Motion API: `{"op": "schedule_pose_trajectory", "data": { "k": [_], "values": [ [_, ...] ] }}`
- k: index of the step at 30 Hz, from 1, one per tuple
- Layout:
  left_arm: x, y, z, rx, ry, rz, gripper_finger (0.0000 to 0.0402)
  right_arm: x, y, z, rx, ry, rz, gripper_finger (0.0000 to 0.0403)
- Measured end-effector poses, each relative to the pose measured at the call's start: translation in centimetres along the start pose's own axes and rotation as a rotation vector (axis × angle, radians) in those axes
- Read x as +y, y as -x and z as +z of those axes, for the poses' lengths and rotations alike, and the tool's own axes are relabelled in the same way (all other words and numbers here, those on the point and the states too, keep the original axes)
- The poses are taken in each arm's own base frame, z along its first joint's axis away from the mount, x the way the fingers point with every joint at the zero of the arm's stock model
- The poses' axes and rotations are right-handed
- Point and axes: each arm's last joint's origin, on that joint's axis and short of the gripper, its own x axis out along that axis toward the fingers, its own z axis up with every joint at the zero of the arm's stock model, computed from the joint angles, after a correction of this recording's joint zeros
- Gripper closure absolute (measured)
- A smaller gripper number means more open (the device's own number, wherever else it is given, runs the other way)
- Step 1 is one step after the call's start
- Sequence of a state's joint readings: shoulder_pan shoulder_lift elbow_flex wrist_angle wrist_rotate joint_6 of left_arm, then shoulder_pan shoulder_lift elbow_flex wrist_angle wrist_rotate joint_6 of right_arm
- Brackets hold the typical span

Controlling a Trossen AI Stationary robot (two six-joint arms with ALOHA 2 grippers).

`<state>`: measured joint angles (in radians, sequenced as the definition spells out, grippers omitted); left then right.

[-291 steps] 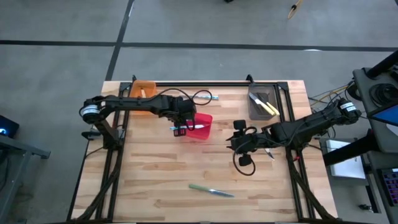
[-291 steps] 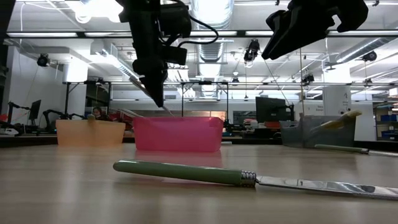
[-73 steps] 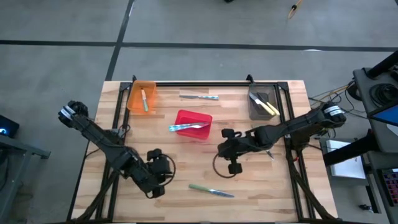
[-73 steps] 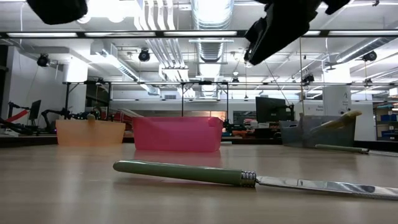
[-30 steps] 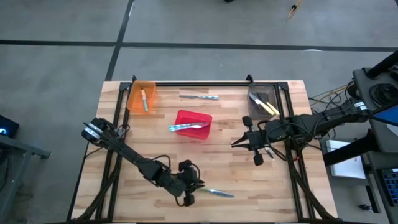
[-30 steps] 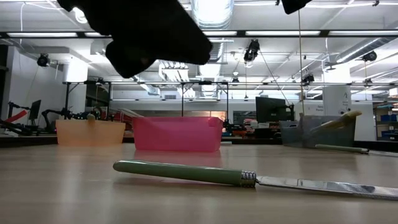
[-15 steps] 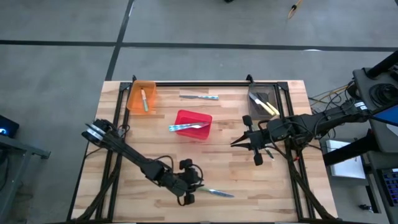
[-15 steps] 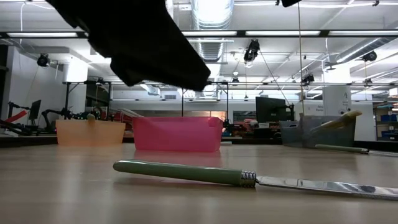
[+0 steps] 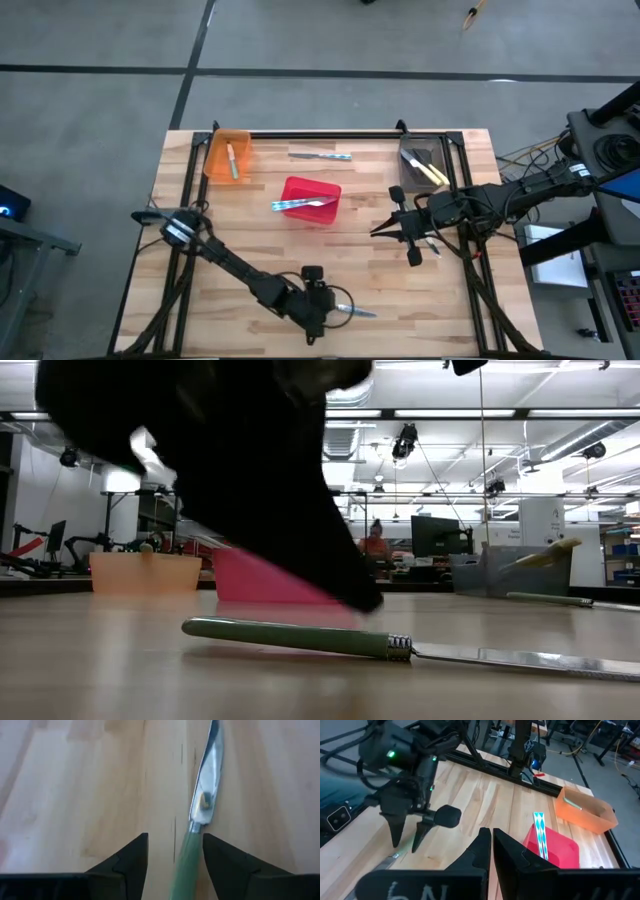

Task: Sort silverware by color (type)
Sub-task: Put the bottom green table knife into the orange bin

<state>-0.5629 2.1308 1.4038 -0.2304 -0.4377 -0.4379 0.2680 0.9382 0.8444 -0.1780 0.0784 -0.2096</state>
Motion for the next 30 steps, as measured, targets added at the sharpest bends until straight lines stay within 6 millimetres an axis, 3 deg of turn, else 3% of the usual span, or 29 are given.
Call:
{"op": "schedule_pose_trajectory", "data": {
  "k": [18,30],
  "values": [
    [-0.6,-0.5,-0.2,0.045,0.005,-0.025,0.0249,0.1,-0.4,-0.2,0.014,-0.014,0.003,0.0394],
    [-0.4,-1.1,-1.4,0.044,0.08,-0.042,0.0251,0.1,-0.5,-0.2,0.014,-0.014,0.003,0.0394]
  ]
}}
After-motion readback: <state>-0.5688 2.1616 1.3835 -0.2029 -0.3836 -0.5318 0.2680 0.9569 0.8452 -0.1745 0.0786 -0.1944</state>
